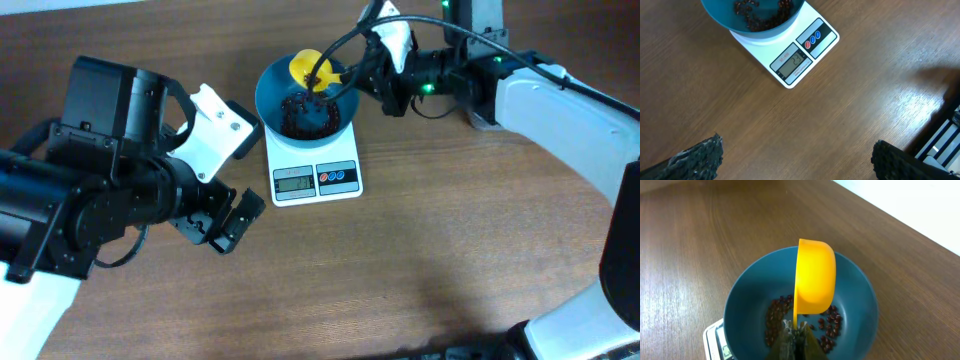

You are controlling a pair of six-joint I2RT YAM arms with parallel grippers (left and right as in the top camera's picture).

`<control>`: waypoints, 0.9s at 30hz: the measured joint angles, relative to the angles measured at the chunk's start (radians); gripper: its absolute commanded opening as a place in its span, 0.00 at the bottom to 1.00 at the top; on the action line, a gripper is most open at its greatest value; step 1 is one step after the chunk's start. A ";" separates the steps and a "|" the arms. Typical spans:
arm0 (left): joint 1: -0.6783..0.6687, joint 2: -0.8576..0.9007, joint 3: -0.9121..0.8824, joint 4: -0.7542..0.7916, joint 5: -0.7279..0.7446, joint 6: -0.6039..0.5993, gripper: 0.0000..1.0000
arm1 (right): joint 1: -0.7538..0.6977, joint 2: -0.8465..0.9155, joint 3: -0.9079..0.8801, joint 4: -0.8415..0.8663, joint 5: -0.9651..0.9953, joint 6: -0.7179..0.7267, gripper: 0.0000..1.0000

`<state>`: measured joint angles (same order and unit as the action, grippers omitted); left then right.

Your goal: Scoop item into bowl and weigh 50g on scale

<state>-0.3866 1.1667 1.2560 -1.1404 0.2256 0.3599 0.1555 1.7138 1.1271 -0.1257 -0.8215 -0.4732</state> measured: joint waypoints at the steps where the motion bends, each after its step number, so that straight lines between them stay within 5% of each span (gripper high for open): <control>1: 0.000 0.000 0.000 0.000 0.000 0.000 0.99 | 0.004 0.000 0.000 0.006 0.005 0.000 0.04; 27: 0.000 0.000 0.000 0.000 0.000 0.000 0.99 | 0.034 -0.032 0.002 -0.016 0.171 0.029 0.04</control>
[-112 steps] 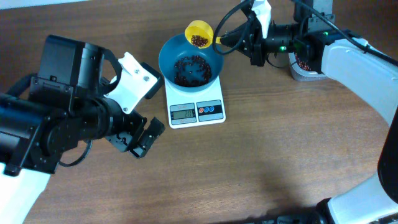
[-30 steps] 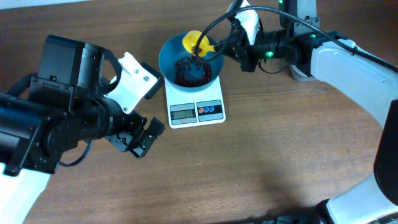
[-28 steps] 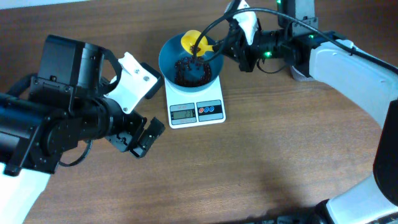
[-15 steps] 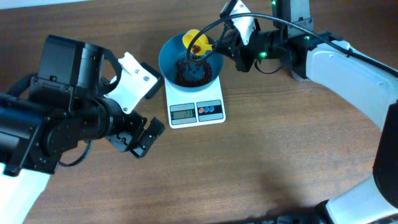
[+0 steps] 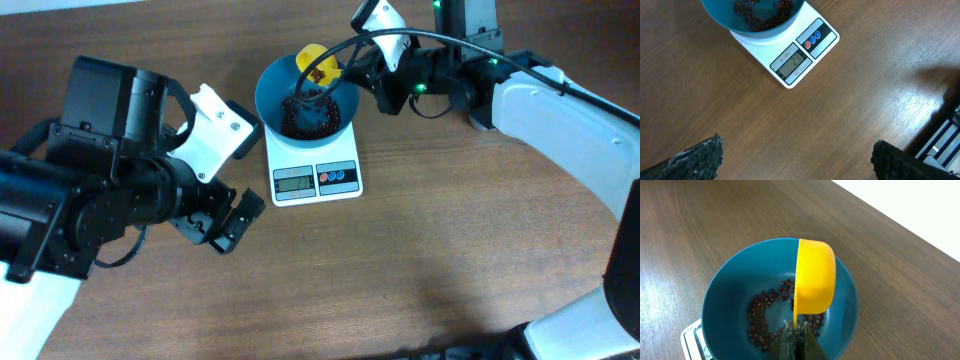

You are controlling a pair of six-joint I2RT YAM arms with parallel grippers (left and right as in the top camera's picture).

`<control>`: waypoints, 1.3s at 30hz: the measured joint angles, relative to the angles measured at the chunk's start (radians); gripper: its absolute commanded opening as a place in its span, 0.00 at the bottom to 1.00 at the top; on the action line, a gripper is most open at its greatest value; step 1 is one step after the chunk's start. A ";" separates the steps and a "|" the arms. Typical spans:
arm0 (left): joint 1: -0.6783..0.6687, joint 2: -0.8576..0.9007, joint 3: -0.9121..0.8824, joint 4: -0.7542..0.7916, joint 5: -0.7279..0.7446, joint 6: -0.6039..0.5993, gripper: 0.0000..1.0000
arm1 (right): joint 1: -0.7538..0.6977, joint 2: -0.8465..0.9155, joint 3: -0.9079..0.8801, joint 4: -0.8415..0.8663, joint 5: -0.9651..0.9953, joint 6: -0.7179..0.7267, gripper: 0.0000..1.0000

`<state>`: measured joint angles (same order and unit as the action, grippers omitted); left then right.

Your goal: Scoop item into bowl and weigh 50g on scale

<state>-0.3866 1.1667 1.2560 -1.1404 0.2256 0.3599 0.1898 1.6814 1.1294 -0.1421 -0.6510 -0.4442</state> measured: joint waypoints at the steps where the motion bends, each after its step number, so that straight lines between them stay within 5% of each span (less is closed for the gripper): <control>1: 0.000 0.000 0.000 0.000 0.000 0.000 0.99 | 0.000 -0.002 0.000 0.002 0.000 0.000 0.04; 39: 0.000 0.000 0.000 0.000 0.000 0.000 0.99 | 0.055 -0.086 0.003 -0.089 0.189 0.000 0.04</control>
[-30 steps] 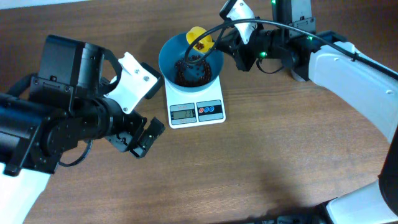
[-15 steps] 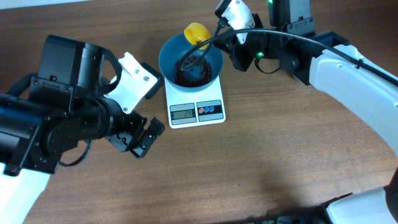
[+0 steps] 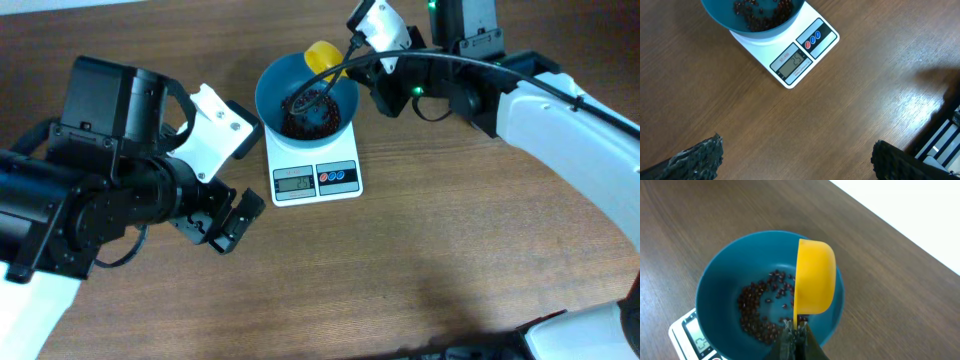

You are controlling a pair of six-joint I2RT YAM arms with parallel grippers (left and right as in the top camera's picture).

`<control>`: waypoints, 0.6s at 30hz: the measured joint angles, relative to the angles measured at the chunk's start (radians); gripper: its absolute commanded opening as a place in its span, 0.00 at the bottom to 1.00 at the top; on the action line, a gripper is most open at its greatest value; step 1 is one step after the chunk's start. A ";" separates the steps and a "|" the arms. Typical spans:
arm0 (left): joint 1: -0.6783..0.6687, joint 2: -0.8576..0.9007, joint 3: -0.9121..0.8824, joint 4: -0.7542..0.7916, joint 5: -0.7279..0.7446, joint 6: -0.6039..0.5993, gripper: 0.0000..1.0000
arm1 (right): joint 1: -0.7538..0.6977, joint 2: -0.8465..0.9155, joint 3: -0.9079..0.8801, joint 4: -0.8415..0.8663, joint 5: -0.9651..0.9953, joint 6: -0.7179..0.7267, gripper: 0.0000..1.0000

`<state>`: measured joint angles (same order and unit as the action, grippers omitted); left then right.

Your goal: Scoop item into bowl and weigh 50g on scale

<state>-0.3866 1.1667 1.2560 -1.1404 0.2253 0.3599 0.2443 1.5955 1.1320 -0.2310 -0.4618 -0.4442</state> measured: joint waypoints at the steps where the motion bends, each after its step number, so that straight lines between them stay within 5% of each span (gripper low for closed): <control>1: 0.000 0.000 0.000 0.000 0.000 0.000 0.99 | 0.002 0.000 0.000 0.005 0.006 0.000 0.04; 18: 0.000 0.000 0.000 0.000 0.000 0.000 0.99 | 0.029 -0.032 0.001 0.036 0.043 0.000 0.04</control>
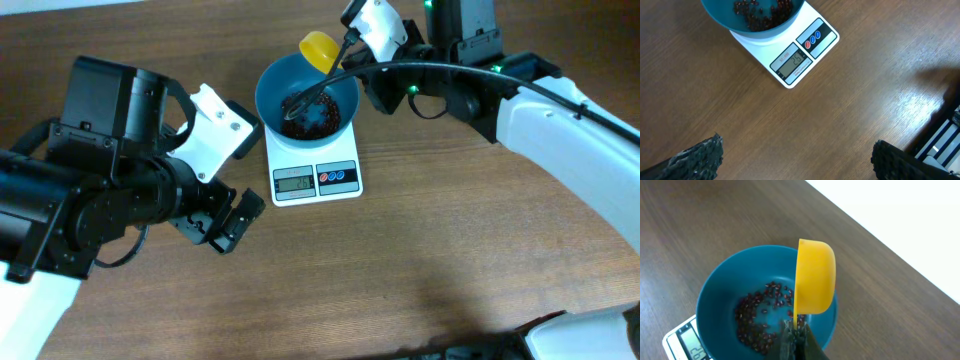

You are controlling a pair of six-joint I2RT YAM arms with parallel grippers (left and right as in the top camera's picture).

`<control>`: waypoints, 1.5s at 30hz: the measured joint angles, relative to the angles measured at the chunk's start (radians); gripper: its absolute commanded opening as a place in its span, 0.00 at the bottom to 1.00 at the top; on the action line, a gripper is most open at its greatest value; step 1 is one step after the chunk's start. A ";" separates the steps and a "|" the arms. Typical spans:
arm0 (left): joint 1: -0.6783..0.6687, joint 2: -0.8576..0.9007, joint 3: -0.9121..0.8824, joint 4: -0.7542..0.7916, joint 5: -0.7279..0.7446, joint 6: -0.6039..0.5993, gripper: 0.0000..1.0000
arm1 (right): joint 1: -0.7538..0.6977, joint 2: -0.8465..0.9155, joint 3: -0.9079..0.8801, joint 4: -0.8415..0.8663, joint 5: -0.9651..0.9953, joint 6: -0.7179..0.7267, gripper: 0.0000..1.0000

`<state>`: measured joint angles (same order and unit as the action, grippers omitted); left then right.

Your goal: Scoop item into bowl and weigh 50g on scale

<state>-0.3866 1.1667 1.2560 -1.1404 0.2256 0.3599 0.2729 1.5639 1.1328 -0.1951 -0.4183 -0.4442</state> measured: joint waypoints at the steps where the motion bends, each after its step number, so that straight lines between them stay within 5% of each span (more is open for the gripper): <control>1: 0.000 0.000 0.000 0.000 0.000 0.000 0.99 | 0.000 0.000 0.000 0.019 0.005 0.000 0.04; 10: 0.000 0.000 0.000 0.000 0.000 0.000 0.99 | -0.082 -0.117 0.000 0.061 0.276 0.000 0.04; 23: 0.000 0.000 0.000 0.000 0.000 0.000 0.99 | -0.425 -0.143 0.000 -0.277 0.467 0.090 0.04; 33: 0.000 0.000 0.000 0.000 0.000 0.000 0.99 | -0.464 -0.099 0.000 -0.420 0.472 0.104 0.04; 45: 0.000 0.000 0.000 0.000 0.000 0.000 0.99 | -0.464 0.026 0.000 -0.338 0.553 0.104 0.04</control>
<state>-0.3866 1.1667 1.2560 -1.1404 0.2253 0.3599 -0.1913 1.5898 1.1332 -0.5335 0.1345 -0.3401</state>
